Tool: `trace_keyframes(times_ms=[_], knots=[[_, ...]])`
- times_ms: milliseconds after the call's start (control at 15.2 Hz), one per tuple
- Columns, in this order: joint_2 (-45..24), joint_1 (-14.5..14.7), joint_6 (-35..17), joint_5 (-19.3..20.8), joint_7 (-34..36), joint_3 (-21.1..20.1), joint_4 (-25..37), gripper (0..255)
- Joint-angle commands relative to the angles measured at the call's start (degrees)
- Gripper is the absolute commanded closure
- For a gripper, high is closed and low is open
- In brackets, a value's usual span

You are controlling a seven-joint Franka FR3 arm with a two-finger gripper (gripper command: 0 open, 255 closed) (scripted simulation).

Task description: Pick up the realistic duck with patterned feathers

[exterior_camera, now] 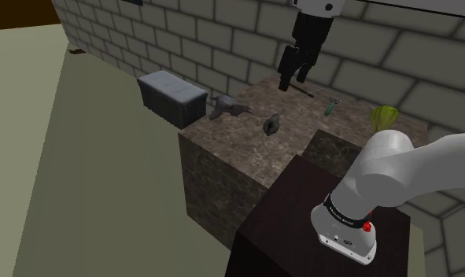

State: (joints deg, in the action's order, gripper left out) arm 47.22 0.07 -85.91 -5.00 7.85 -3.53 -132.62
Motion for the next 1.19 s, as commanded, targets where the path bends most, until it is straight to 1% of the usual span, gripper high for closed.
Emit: trace_keyframes(times_ms=[0, 528, 1122], knots=[[0.0, 0.0, 0.0, 0.0, 0.0, 0.0, 0.0, 0], [-7.9, -5.1, -14.2, 1.9, 2.8, 2.7, -5.5, 0], [-20.4, -10.5, -29.6, 3.5, 6.1, 6.2, -7.4, 0]])
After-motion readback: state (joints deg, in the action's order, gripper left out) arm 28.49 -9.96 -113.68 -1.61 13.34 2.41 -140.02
